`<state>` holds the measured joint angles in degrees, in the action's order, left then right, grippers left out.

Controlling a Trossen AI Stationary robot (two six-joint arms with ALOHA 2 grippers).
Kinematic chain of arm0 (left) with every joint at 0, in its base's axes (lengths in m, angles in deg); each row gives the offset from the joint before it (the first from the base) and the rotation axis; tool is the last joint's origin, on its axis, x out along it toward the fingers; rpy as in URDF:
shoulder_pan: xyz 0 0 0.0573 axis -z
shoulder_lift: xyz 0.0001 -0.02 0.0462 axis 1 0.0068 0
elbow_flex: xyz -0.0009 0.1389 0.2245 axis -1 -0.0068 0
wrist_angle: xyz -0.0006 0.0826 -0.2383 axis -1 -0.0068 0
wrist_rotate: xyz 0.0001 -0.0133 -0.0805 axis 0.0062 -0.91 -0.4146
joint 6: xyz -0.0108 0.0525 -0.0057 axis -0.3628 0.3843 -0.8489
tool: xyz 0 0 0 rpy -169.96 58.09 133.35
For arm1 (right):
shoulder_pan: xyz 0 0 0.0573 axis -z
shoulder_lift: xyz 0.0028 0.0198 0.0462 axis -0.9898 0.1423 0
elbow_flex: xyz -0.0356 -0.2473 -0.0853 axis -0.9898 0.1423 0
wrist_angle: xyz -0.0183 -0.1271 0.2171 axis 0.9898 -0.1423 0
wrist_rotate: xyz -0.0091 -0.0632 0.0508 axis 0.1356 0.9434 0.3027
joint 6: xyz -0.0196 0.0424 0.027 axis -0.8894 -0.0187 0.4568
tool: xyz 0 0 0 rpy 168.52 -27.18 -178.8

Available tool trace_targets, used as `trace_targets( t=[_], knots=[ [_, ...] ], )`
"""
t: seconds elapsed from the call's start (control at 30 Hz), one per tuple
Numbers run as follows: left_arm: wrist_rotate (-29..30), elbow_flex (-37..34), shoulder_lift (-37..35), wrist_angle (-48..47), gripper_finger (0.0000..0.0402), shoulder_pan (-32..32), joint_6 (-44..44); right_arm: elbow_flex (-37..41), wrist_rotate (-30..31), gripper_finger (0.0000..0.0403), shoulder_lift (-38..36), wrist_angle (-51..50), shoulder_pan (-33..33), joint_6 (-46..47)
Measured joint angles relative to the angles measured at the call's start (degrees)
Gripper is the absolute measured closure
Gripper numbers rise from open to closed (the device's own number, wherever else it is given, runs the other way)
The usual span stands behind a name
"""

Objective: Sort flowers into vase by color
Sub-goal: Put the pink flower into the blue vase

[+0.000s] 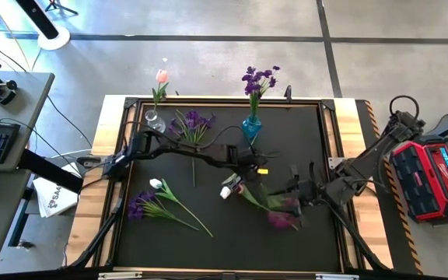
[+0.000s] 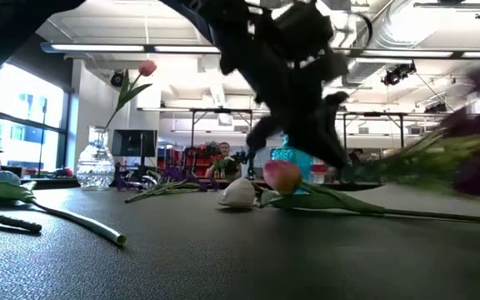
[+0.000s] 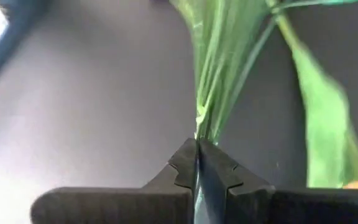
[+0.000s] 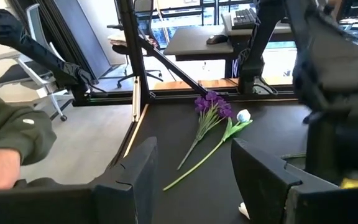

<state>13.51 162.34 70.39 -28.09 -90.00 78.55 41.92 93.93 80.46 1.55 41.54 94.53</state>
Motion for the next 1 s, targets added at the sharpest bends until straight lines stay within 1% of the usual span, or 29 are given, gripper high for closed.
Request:
trace_targets(
  t=[0.1,0.2,0.3,0.43,0.47,0.53,0.6,0.63,0.7,0.77,1.0],
  knots=[
    [-0.4,0.2,-0.4,0.2,0.0398,-0.7,-4.3,0.0,1.9,0.0226,0.0,0.0,-1.5,0.0],
    [-0.4,-0.6,0.6,-1.6,0.0379,-1.3,-3.9,0.0,4.8,0.0226,0.0,0.0,-2.6,-0.1],
    [-0.4,-1.5,1.8,-1.2,0.0347,-1.4,-4.7,0.0,6.4,0.0226,0.1,0.0,-3.2,-0.1],
    [-0.4,-1.4,3.3,0.3,0.0295,-1.5,-6.5,0.0,7.0,0.0226,0.6,0.0,-3.2,-0.5],
    [0.2,-1.4,3.6,1.3,0.0283,-1.6,-6.8,0.0,7.1,0.0226,0.7,0.0,-3.2,-0.4],
    [3.6,-1.4,3.7,2.5,0.0264,-1.6,-7.4,0.1,7.1,0.0226,0.9,-0.3,-3.2,-0.4],
    [6.5,-1.4,3.7,2.8,0.0254,-1.6,-6.8,0.1,7.4,0.0226,1.1,-0.3,-3.1,-0.3],
    [6.7,-1.4,3.7,2.7,0.0253,-1.6,-6.6,0.1,7.4,0.0226,1.1,-0.4,-3.1,-0.2],
    [6.7,-1.4,3.7,2.8,0.0260,-1.6,-6.6,0.1,7.4,0.0226,1.1,-0.4,-3.1,0.0],
    [6.7,-1.4,3.7,3.1,0.0280,-1.6,-6.7,0.1,7.4,0.0226,1.1,-0.4,-3.1,0.0],
    [6.6,-1.4,3.7,2.3,0.0383,-2.4,-6.6,0.1,7.4,0.0226,1.1,-0.4,-3.1,0.0]
  ],
)
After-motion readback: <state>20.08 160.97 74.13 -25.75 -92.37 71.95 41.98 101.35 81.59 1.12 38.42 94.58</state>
